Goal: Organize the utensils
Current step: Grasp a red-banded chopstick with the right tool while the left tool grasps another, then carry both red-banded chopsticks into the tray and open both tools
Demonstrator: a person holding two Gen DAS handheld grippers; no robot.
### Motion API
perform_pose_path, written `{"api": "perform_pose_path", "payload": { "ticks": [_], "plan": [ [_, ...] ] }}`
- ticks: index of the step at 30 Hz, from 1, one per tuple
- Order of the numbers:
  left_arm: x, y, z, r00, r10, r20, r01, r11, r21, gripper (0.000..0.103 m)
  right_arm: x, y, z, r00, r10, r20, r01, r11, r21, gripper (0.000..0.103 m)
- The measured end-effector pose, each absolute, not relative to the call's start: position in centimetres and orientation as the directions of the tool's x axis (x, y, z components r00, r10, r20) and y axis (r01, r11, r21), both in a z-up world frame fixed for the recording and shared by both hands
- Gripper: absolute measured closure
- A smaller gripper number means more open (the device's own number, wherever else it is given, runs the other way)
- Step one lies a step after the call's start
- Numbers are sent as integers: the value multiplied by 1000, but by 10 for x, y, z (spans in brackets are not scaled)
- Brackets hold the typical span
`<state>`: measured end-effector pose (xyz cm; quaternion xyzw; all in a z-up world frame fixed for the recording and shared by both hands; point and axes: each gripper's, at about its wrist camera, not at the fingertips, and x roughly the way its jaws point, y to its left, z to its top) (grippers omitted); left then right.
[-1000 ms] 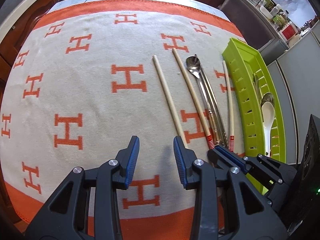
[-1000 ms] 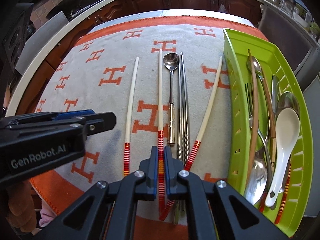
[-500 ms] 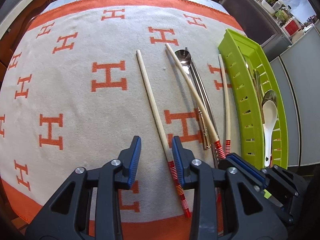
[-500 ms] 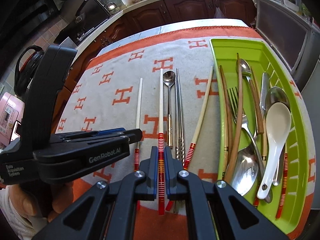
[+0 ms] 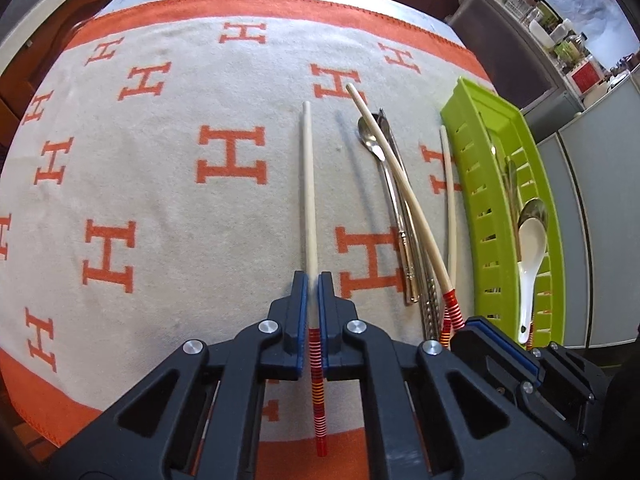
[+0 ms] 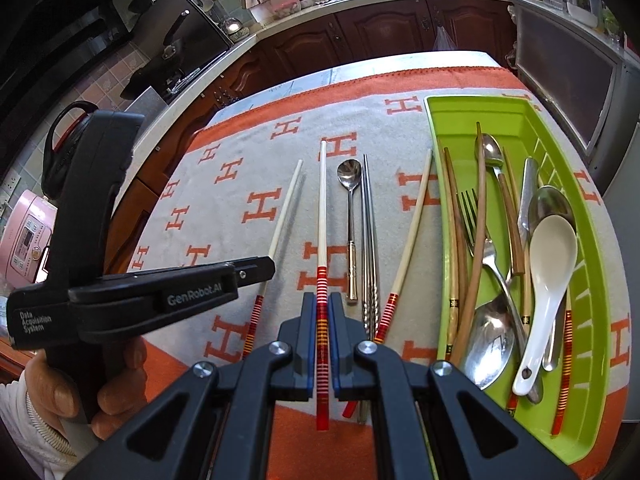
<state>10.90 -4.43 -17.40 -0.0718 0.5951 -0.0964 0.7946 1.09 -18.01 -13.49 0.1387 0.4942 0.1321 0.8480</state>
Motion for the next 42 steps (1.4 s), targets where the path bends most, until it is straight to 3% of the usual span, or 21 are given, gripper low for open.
{"api": "perform_pose_path", "payload": {
  "ticks": [9,22,34,42],
  "plan": [
    [107,-51,-132,299,-327,-897,125,945,-303,100,-6,-204,-108,553,348,-757,-47,920,389,98],
    [105,-140,-84,271,-436,-858,308,884,-352,100,-29,-272,-87,650,207,-731,138,914,381,98],
    [112,-197,-116,173,-467,-867,327,858,-397,100,-32,-298,-119,589,152,-794,236,907,349,98],
    [108,-194,-135,146,-403,-903,339,878,-337,99,-28,-303,-130,554,173,-814,277,884,377,97]
  ]
}}
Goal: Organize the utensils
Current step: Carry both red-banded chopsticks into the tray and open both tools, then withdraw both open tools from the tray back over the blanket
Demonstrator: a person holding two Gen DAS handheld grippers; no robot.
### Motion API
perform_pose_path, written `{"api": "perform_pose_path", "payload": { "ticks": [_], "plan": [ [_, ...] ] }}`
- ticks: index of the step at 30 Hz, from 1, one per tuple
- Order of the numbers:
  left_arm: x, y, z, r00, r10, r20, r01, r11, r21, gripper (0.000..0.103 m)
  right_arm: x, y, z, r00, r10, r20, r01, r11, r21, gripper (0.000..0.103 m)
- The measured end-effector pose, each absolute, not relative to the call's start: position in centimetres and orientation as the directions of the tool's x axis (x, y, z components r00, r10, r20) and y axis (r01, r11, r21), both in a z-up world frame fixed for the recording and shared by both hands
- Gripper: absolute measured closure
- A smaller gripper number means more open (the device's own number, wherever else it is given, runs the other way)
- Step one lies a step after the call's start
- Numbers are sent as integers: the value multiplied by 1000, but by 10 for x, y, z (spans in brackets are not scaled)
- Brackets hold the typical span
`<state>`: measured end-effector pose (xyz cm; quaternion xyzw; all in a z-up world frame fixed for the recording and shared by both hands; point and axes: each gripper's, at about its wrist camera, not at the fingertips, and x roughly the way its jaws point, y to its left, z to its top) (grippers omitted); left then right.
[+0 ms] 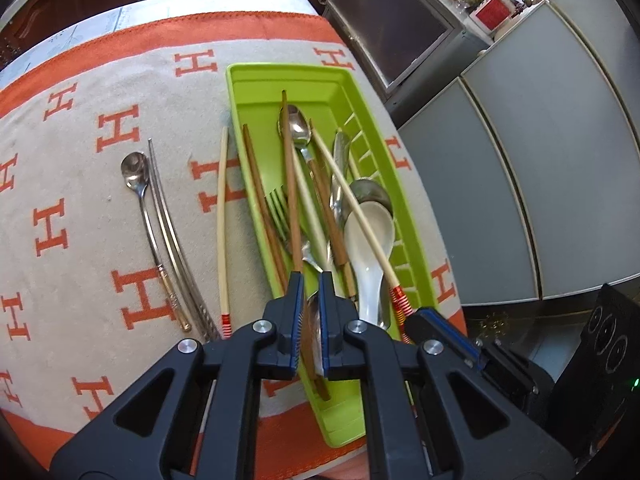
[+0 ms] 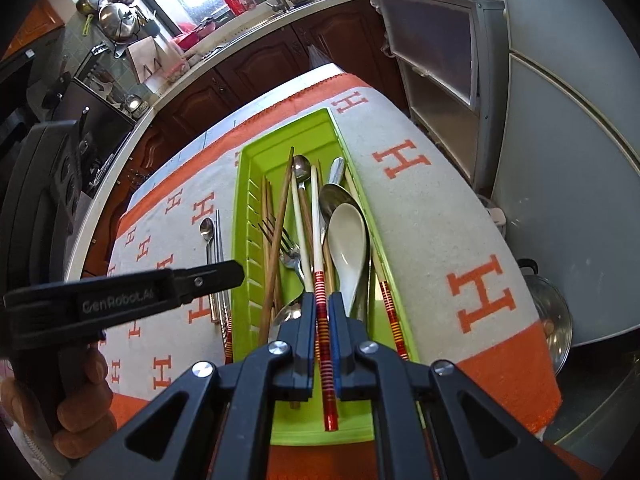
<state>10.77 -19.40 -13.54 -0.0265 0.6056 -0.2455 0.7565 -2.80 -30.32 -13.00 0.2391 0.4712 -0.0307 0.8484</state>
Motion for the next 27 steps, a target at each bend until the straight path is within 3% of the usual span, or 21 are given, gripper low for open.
{"api": "perform_pose_path", "payload": {
  "ticks": [4,6,8,10,27],
  "plan": [
    [104,-180,-134,165,-375,-912,345,889,-302,95,-28,-299,-127,558,166,-813,268,891,366,95],
    [102,-172,-131,176,-369,-913,350,890,-292,86,-28,-297,-126,559,152,-815,272,895,353,90],
    [100,-164,-126,198,-361,-911,347,895,-279,66,-27,-296,-124,563,148,-813,273,895,352,88],
    [97,-156,-120,229,-350,-908,344,902,-261,62,-27,-295,-121,568,151,-809,267,896,355,88],
    [77,-86,-85,393,-258,-883,297,944,-144,62,-24,-241,-99,565,211,-798,124,934,335,88]
  ]
}}
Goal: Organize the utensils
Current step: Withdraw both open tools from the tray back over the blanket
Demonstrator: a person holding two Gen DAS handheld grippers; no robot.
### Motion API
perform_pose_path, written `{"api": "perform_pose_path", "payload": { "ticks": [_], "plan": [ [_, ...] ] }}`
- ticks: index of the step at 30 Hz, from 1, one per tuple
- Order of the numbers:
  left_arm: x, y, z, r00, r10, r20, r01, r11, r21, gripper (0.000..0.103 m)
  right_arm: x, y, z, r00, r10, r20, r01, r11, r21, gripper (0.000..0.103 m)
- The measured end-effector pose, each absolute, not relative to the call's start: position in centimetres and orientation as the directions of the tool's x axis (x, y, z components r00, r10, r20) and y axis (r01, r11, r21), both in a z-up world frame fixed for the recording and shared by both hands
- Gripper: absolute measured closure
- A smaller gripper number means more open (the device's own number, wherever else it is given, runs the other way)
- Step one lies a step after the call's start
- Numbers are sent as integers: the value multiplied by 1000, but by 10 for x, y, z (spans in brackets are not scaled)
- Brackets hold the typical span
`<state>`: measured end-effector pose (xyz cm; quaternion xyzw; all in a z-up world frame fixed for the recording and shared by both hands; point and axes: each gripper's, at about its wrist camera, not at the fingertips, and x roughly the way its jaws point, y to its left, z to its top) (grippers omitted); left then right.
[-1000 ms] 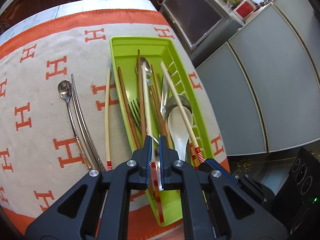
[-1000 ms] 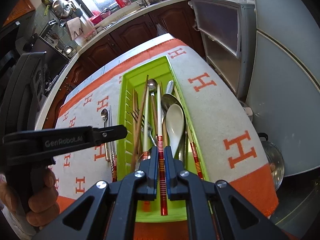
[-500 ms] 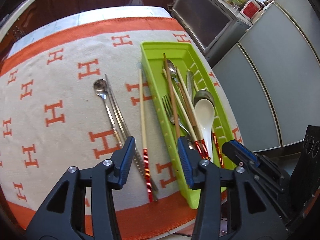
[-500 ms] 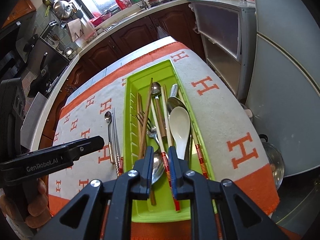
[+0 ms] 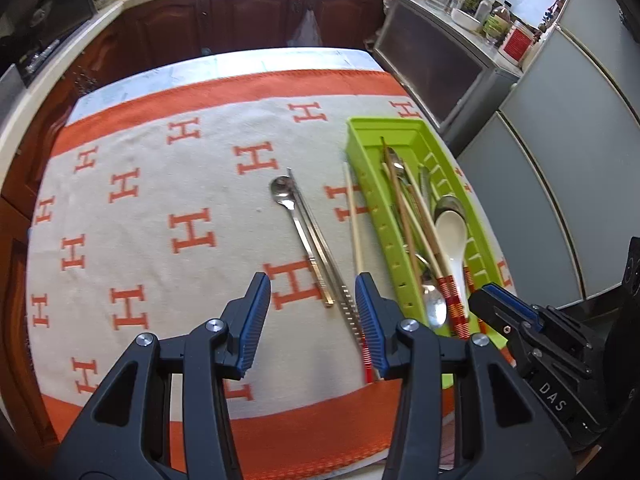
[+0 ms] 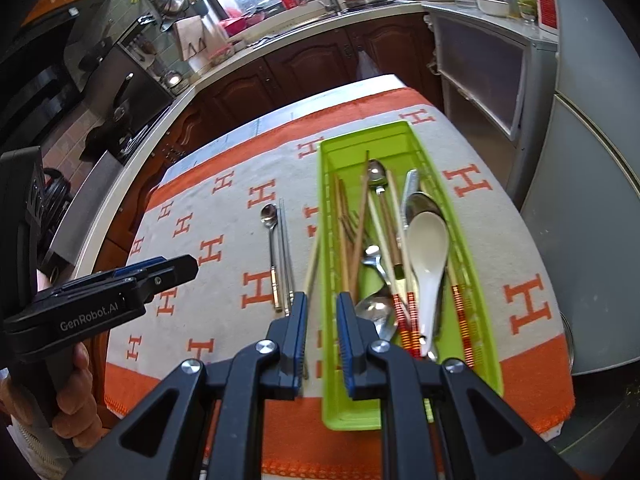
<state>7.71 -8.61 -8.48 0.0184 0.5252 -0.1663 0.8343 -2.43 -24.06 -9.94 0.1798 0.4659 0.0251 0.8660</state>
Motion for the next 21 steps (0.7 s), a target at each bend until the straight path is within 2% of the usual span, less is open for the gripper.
{"api": "perform_pose_path", "payload": {
  "ticks": [13,21],
  "plan": [
    [68,-27,-84,470,-160,-868,208,976,-67,62,-6,-191,-102,514,243,-823,17,956,293,88],
    [84,0,-98,465,-129,-876,153,986,-64,62,24,-178,-118,467,257,-846,0,957,291,88]
  ]
}}
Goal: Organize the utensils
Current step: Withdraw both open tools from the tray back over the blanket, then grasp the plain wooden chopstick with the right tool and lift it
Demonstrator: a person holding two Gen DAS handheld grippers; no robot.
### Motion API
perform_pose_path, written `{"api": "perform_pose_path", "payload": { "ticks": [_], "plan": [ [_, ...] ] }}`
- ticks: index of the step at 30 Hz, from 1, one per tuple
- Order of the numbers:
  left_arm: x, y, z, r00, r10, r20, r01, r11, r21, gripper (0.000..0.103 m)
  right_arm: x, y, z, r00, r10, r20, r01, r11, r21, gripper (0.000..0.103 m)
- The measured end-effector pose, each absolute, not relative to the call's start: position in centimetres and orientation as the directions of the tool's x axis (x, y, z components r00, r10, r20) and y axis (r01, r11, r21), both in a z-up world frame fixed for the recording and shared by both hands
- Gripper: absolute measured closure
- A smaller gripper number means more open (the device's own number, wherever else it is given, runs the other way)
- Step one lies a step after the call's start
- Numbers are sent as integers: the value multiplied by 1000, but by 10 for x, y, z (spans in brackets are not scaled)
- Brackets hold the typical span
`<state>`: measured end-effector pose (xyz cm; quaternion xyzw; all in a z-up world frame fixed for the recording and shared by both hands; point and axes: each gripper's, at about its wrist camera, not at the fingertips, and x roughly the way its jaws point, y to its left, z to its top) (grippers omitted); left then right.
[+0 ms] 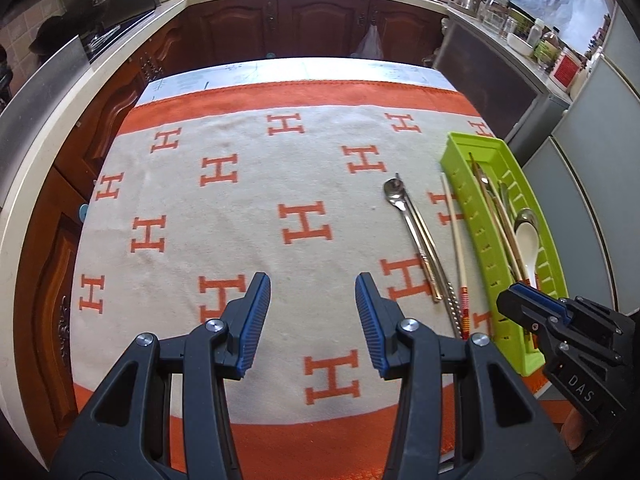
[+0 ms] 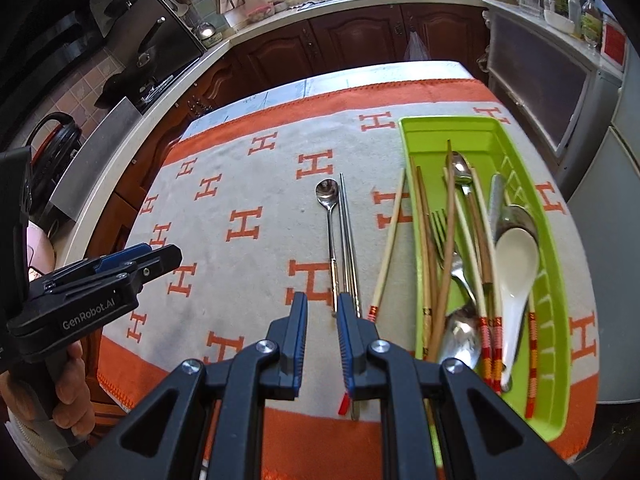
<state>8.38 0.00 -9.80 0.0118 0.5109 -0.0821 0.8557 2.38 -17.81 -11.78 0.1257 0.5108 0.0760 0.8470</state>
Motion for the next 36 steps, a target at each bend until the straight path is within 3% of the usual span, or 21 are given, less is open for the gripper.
{"api": "perform_pose_path", "payload": {
  "ticks": [8,14,18,21,36],
  "plan": [
    [116,12,-128,414,-128,-901,133,988,-80,62,72,-175,-159,359,248,-900,47,958,283,88],
    [130,16,-146,390,-152,-908,134,985,-107,62,85,-171,-172,316,142,-938,61,984,169,97],
    [136,19,-155,372,-180,-911,137,981,-138,62,86,-161,-174,284,70,-956,22,997,80,96],
    [137,20,-159,360,-199,-911,141,977,-158,62,85,-161,-174,268,83,-960,35,995,95,96],
    [140,8,-153,355,-275,-894,176,958,-225,62,75,-190,-177,139,3,-990,472,879,69,96]
  ]
}}
